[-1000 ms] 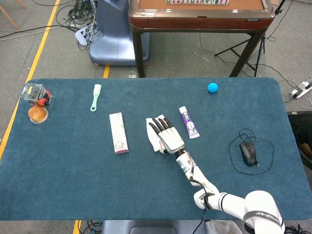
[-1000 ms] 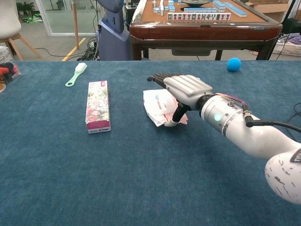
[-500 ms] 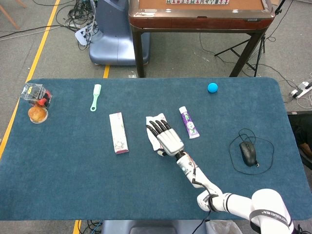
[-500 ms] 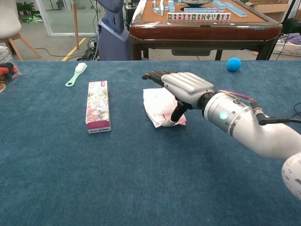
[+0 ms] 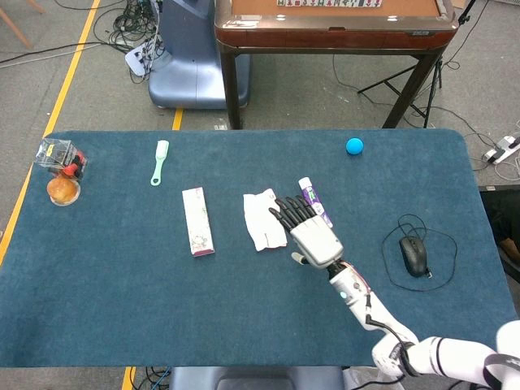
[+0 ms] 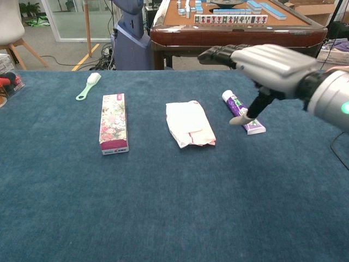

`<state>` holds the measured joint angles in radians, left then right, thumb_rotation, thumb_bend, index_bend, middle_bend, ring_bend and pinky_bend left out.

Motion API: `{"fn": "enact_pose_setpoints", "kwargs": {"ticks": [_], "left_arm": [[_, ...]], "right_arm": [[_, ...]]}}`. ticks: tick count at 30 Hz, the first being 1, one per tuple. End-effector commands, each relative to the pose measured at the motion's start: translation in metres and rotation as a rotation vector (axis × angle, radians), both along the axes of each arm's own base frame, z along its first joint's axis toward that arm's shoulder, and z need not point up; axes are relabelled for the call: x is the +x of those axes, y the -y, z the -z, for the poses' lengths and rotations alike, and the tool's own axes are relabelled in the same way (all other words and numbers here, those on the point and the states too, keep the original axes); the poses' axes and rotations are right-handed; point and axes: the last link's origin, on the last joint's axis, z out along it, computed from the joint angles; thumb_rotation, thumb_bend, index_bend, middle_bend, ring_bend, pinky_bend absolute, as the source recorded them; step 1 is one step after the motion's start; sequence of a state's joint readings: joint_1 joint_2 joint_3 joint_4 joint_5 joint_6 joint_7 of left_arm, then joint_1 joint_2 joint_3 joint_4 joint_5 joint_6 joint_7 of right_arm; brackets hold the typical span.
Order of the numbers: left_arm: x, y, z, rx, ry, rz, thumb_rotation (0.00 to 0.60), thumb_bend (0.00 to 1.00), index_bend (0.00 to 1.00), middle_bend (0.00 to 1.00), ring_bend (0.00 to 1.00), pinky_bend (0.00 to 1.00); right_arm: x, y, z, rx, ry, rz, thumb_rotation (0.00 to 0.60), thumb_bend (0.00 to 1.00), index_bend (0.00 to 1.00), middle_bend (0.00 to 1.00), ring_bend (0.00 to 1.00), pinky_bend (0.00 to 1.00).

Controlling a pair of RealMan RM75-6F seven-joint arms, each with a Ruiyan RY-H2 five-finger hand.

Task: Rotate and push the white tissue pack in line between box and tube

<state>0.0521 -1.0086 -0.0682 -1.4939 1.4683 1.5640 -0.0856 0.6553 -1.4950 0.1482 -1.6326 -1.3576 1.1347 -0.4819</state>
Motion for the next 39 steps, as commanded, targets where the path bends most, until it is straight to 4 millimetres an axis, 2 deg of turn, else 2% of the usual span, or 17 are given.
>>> {"fn": "enact_pose_setpoints", "kwargs": {"ticks": [1, 13, 22, 30, 39], "left_arm": [[0.013, -0.01, 0.006, -0.026, -0.015, 0.037, 0.6, 0.34, 0.45, 0.37, 0.26, 0.42], [0.05, -0.036, 0.022, -0.064, -0.019, 0.139, 0.6, 0.34, 0.45, 0.37, 0.26, 0.42], [0.063, -0.049, 0.03, -0.066, -0.005, 0.173, 0.6, 0.34, 0.46, 0.37, 0.26, 0.42], [0.062, -0.051, 0.034, -0.044, -0.037, 0.157, 0.6, 0.33, 0.47, 0.37, 0.26, 0.42], [0.056, -0.048, 0.035, -0.053, -0.02, 0.152, 0.6, 0.34, 0.46, 0.37, 0.26, 0.42]], "right_arm": [[-0.02, -0.016, -0.038, -0.076, -0.054, 0.05, 0.6, 0.0, 0.0, 0.03, 0.0, 0.08], [-0.074, -0.054, -0.11, -0.216, -0.113, 0.213, 0.6, 0.0, 0.0, 0.04, 0.0, 0.08], [-0.12, -0.093, -0.154, -0.323, -0.083, 0.393, 0.6, 0.0, 0.0, 0.04, 0.0, 0.08], [-0.146, -0.123, -0.173, -0.387, -0.042, 0.519, 0.6, 0.0, 0.02, 0.04, 0.0, 0.08], [-0.169, -0.13, -0.18, -0.403, 0.022, 0.575, 0.6, 0.0, 0.03, 0.05, 0.0, 0.08]]}}
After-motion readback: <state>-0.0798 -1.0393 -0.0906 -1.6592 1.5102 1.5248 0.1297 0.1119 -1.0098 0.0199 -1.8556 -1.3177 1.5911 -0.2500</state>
